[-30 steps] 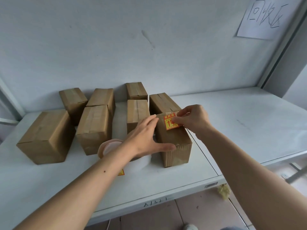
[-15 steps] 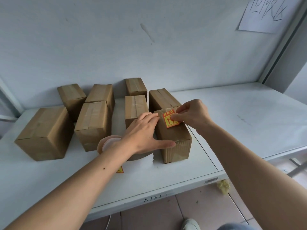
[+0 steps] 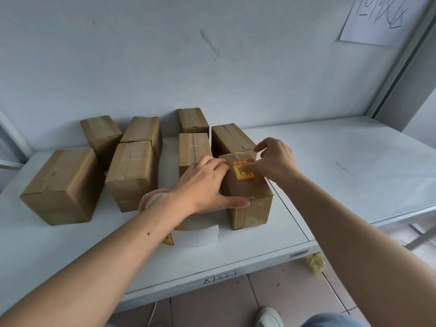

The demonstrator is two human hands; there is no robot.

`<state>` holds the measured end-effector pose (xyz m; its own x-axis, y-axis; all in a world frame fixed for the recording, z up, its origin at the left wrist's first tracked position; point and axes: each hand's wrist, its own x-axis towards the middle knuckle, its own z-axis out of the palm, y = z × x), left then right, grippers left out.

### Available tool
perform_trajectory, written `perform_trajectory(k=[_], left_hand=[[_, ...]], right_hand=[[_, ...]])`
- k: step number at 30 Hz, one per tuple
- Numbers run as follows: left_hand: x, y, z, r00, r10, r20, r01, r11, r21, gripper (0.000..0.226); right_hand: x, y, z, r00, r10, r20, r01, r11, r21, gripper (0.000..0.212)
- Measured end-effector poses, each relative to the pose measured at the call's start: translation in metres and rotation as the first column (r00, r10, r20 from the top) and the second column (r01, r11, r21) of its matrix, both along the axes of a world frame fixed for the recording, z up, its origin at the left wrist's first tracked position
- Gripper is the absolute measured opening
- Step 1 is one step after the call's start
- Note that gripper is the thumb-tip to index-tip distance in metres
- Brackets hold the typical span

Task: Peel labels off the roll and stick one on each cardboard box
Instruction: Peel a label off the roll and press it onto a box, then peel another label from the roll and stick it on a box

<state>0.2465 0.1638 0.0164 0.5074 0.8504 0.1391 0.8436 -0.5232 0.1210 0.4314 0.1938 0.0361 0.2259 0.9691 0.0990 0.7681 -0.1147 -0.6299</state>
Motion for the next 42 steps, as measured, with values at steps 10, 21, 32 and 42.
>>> perform_trajectory(k=[10, 21, 32, 42], left_hand=[[-0.003, -0.003, -0.009, 0.971, -0.226, 0.080, 0.210, 0.962, 0.173, 0.077], [0.000, -0.008, -0.013, 0.970, -0.243, 0.012, 0.234, 0.946, 0.224, 0.073], [-0.001, -0.023, -0.004, 0.994, -0.093, 0.048, 0.088, 0.991, 0.096, 0.077], [-0.091, -0.073, -0.023, 0.973, 0.159, 0.164, -0.143, 0.984, -0.110, 0.072]], right_hand=[[-0.002, 0.008, -0.015, 0.987, 0.042, -0.152, -0.040, 0.999, 0.014, 0.034], [0.001, -0.005, -0.019, 0.909, -0.022, -0.417, -0.008, 0.998, -0.070, 0.049], [0.004, -0.041, -0.005, 0.914, 0.001, -0.405, -0.016, 0.999, -0.034, 0.053], [-0.077, -0.115, -0.012, 0.951, 0.308, 0.011, -0.292, 0.889, 0.353, 0.018]])
